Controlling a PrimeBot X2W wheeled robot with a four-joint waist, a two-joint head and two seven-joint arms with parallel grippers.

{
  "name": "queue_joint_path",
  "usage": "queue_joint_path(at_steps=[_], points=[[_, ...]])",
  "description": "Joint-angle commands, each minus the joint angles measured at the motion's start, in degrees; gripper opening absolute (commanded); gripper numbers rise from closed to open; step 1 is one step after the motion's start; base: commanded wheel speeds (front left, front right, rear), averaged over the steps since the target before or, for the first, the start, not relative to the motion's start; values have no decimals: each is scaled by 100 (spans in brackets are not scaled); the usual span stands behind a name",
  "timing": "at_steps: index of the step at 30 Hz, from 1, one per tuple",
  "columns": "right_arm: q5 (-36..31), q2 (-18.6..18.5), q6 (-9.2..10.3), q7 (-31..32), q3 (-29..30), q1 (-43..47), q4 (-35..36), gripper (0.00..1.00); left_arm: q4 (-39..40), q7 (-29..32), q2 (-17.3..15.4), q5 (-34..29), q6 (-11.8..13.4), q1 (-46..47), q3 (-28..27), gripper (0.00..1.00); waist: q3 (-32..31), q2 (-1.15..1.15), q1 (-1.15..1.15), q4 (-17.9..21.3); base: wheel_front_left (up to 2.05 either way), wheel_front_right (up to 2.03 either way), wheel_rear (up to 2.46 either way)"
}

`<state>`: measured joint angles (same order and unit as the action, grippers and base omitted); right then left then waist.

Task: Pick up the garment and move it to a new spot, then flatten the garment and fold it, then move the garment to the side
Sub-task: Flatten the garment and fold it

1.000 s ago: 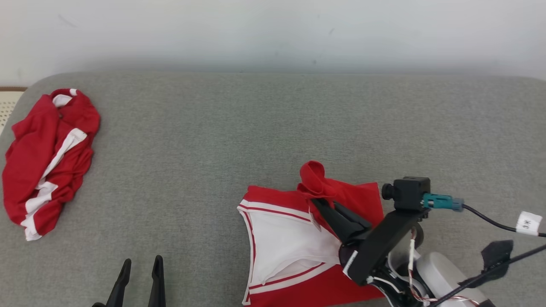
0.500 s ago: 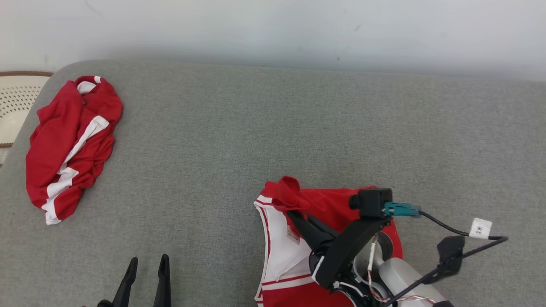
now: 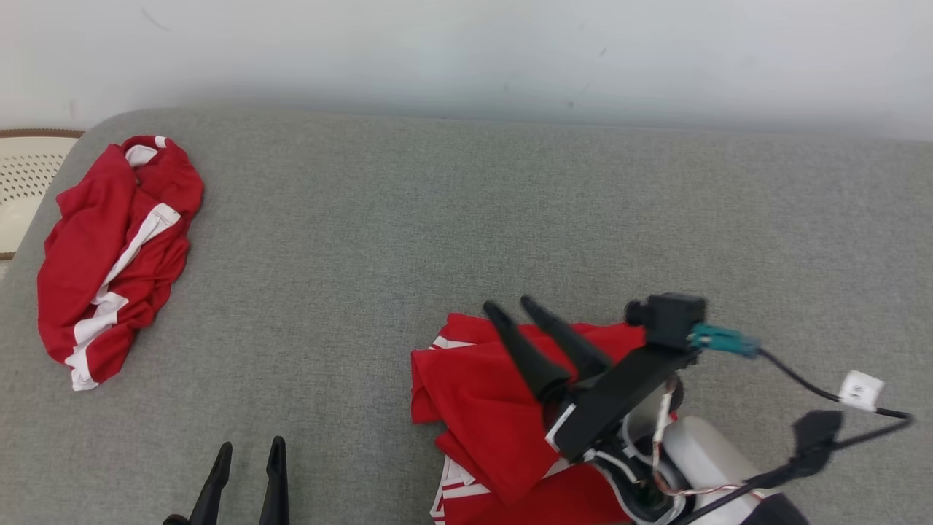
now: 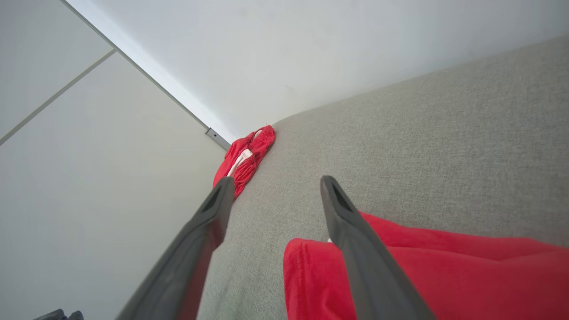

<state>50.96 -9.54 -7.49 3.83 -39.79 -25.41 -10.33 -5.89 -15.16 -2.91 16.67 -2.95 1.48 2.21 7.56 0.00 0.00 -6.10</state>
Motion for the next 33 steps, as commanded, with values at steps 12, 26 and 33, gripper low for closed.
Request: queue_joint_path(at_steps=[12, 26, 33], points=[[-629, -781, 0, -719, 935, 271, 430, 100, 58, -12, 2, -61, -26, -28, -101, 100, 29, 0, 0, 91, 0, 0, 0], [-952, -1285, 0, -395, 919, 998, 665, 100, 46, -12, 2, -82, -54, 45, -176, 100, 117, 0, 0, 165, 0, 0, 0], [-1578, -1312, 0, -1011, 961, 979, 171, 12, 30, -12, 0, -47, -75, 90, -147, 100, 125, 0, 0, 186, 0, 0, 0]])
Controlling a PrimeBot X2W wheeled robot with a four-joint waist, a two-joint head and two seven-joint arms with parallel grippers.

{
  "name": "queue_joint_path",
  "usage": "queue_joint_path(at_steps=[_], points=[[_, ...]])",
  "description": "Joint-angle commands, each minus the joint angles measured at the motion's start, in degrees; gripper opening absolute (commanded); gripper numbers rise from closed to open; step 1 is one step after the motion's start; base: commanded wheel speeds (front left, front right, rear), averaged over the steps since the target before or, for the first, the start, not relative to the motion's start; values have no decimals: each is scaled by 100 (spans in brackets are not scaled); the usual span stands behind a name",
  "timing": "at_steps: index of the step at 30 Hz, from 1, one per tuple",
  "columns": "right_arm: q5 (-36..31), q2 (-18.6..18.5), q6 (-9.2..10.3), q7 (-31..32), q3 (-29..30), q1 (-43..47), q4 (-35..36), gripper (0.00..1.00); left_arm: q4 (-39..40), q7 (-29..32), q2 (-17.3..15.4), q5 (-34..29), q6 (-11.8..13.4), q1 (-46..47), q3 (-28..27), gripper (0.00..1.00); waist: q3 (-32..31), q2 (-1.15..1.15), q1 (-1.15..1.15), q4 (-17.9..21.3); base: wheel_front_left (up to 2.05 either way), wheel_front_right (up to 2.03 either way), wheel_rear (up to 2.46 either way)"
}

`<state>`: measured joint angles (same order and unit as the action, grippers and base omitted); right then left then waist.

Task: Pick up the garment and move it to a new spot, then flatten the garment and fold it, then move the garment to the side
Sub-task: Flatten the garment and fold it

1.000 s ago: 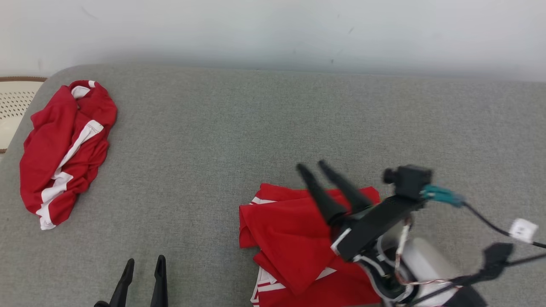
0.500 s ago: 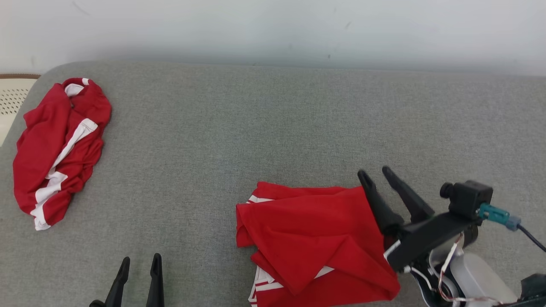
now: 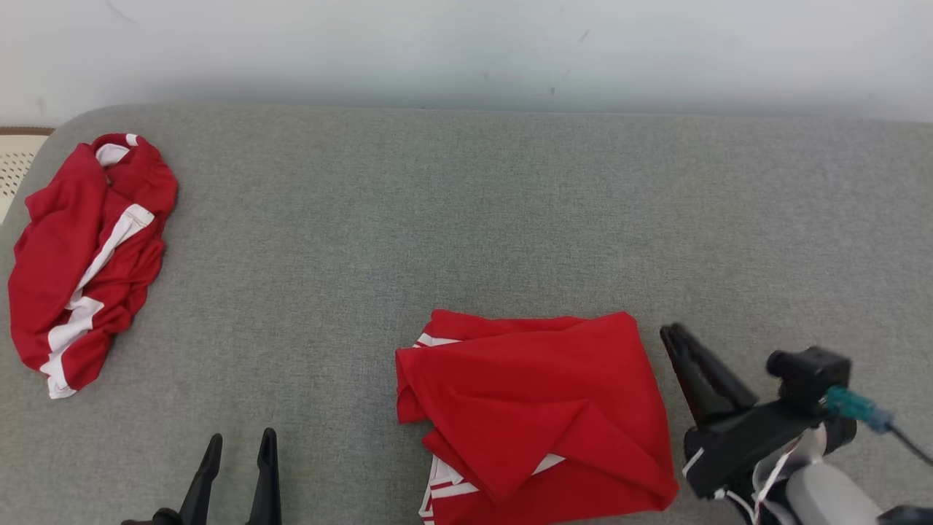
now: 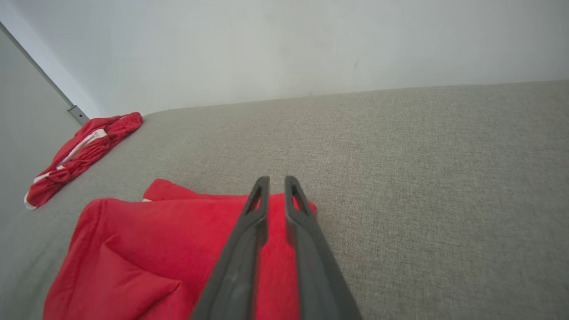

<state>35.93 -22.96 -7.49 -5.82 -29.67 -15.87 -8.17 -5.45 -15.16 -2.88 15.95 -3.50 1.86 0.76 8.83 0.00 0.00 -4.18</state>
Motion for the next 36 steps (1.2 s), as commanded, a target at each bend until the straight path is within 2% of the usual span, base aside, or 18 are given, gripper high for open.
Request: queue_joint_path(at_steps=[1, 2, 8, 13, 19, 29, 36], points=[[-211, -16, 0, -109, -98, 11, -150, 2, -14, -12, -3, 29, -26, 49, -5, 100, -1, 0, 0, -11, 0, 0, 0], [-234, -1, 0, -150, -149, 20, -255, 0, -13, -12, -2, 31, -31, 42, -4, 100, 1, 0, 0, -17, 0, 0, 0], [-392, 40, 0, -500, -535, -133, -734, 0, 16, -12, -1, 43, -3, 43, -16, 100, 10, 0, 0, -40, 0, 0, 0], [-852, 30, 0, -794, -1002, -408, -1507, 0, 13, -11, -1, 49, -16, 102, 1, 100, 32, 0, 0, -60, 0, 0, 0], [-885, 135, 0, -930, -1445, -617, -2028, 0, 26, -11, -2, 14, -28, 112, -40, 100, 41, 0, 0, -111, 0, 0, 0], [-835, 82, 0, -932, -1663, -398, -1394, 0, 39, -11, -1, 0, -34, 64, -100, 100, 15, 0, 0, -109, 0, 0, 0], [-460, 76, 0, -933, -2003, -316, -1185, 0, 51, -11, -2, 5, -25, 20, -88, 100, -17, 0, 0, -75, 0, 0, 0]])
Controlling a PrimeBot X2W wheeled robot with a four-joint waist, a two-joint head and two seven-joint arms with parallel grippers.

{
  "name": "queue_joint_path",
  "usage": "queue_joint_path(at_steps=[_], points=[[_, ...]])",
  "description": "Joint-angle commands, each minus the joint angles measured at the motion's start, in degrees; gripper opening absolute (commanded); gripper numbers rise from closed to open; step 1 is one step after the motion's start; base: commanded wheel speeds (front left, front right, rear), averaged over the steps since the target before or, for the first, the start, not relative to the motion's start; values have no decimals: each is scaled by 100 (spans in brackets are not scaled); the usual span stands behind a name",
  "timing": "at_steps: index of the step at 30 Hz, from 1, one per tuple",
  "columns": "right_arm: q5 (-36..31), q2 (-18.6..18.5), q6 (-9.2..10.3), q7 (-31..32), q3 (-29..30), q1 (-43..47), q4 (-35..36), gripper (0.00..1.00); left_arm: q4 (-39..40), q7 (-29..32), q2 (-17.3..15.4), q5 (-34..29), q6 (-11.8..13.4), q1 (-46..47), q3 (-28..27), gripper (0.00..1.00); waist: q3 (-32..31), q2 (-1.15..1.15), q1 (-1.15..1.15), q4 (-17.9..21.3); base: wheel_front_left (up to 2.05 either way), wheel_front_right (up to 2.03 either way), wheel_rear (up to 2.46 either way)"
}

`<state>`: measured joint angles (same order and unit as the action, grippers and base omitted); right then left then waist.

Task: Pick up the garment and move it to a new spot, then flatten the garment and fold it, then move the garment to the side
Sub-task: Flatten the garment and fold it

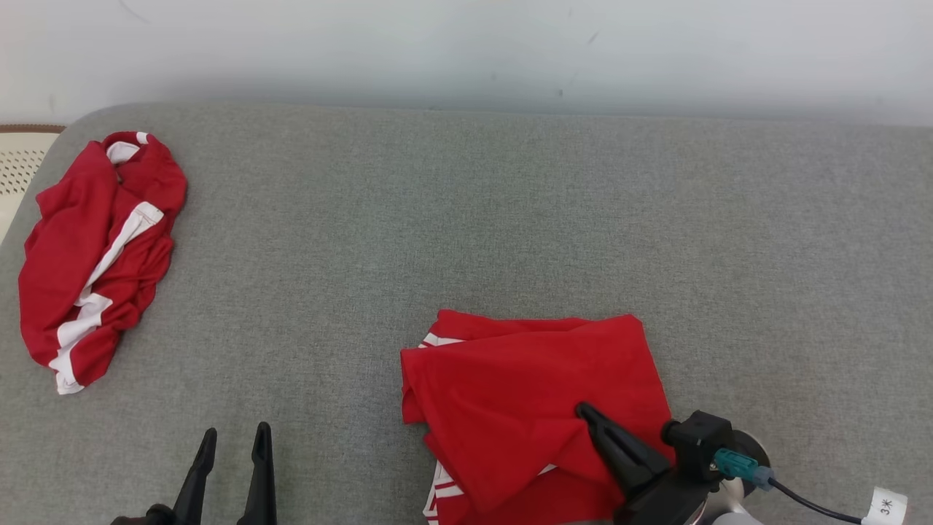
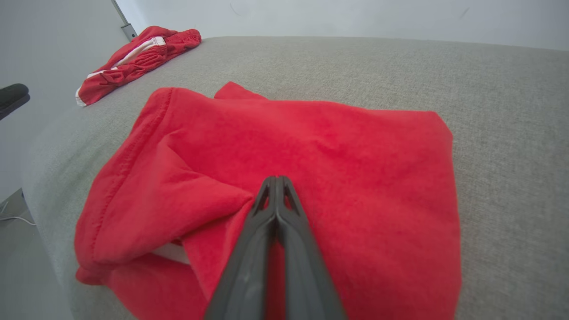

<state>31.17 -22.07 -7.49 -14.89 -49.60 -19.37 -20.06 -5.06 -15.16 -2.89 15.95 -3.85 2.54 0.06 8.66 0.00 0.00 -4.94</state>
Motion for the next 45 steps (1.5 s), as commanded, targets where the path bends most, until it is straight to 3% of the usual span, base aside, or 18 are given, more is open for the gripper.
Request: queue_joint_path(at_steps=[1, 15, 20, 24, 25, 28, 29, 37, 45], points=[[89, -21, 0, -26, -71, 34, 28, 0, 10, -11, -1, 3, 7, -51, -18, 100, -2, 0, 0, 3, 0, 0, 0], [1192, -147, 0, -26, -1810, -135, 152, 0, -22, -11, 0, 35, 13, -115, 27, 100, -55, 0, 0, -27, 0, 0, 0], [1436, -109, 0, -27, -1994, -318, 168, 0, -13, -11, 0, 46, 31, -113, 30, 100, -71, 0, 0, -16, 0, 0, 0], [1638, -120, 0, -27, -1564, -293, 433, 0, 25, -11, -1, 38, 44, -147, 19, 100, -74, 0, 0, 20, 0, 0, 0], [1683, -137, 0, -28, -1382, -261, 550, 3, 30, -11, -1, 36, 44, -147, 5, 100, -72, 0, 0, 31, 0, 0, 0], [1572, -226, 1, -26, -742, -172, 783, 79, 56, -11, 0, 22, 42, -129, -24, 100, -69, 0, 0, 70, 0, 0, 0], [1506, -245, 0, -26, -541, -124, 830, 100, 65, -11, -1, 17, 46, -132, -37, 100, -71, 0, 0, 85, 0, 0, 0], [1053, -340, 0, -25, 814, 264, 797, 100, 189, -11, 0, -59, 121, -160, -132, 100, -100, 0, 0, 197, 0, 0, 0], [1016, -295, 0, 25, 1404, 486, 279, 100, 236, -11, 0, -123, 117, -192, -238, 100, -118, 0, 0, 261, 0, 0, 0]])
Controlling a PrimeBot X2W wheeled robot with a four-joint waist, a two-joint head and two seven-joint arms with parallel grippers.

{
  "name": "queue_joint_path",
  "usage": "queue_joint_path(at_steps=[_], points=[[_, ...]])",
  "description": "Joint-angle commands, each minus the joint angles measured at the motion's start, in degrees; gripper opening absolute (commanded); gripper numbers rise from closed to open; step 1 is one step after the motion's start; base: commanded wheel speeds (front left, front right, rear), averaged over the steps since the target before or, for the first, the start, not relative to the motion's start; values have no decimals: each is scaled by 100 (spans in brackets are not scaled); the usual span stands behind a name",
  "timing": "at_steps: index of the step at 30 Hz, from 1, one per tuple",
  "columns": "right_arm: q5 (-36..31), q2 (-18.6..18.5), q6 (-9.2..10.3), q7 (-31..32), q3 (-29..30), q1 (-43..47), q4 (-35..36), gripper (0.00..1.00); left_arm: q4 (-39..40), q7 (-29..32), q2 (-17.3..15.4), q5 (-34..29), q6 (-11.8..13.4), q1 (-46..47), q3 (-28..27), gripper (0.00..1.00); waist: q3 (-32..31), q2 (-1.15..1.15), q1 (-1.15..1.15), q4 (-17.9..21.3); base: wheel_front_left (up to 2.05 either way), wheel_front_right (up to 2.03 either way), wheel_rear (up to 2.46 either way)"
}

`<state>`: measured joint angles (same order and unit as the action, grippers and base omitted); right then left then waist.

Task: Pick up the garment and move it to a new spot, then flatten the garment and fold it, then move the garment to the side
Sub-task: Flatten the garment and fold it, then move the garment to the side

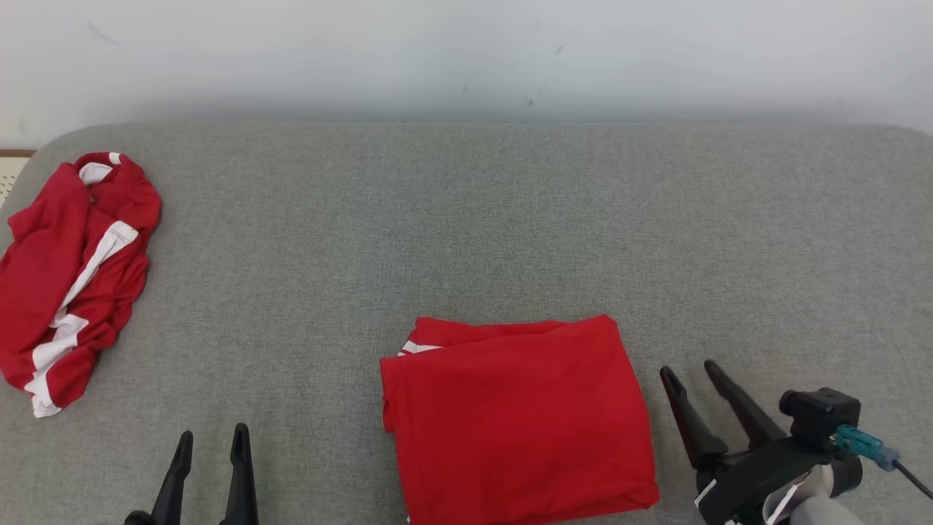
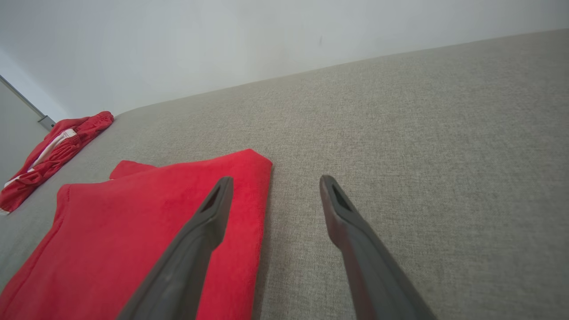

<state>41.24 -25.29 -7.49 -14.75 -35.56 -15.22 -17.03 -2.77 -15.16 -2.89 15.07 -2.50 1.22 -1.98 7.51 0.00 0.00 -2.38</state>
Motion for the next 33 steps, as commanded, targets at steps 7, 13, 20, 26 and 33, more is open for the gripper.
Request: queue_joint_path(at_steps=[7, 13, 20, 26, 33], points=[[342, 203, 0, 360, -134, -30, -267, 100, -7, -11, 0, -56, 1, -68, -8, 100, -24, 0, 0, 25, 0, 0, 0], [667, 281, 0, 607, -424, -224, -553, 100, -33, -11, -1, -58, 4, -73, 31, 100, -36, 0, 0, 7, 0, 0, 0], [936, 339, 0, 701, -741, -462, -927, 100, -74, -11, -1, -27, -19, -40, 49, 100, -27, 0, 0, -51, 0, 0, 0], [1166, 383, 0, 947, -1160, -583, -1143, 100, -95, -11, 0, -2, -12, -43, 12, 100, -20, 0, 0, -72, 0, 0, 0], [1340, 354, 0, 756, -1507, -846, -1182, 0, -82, -11, 0, 8, 10, -46, 34, 100, -16, 0, 0, -49, 0, 0, 0]])
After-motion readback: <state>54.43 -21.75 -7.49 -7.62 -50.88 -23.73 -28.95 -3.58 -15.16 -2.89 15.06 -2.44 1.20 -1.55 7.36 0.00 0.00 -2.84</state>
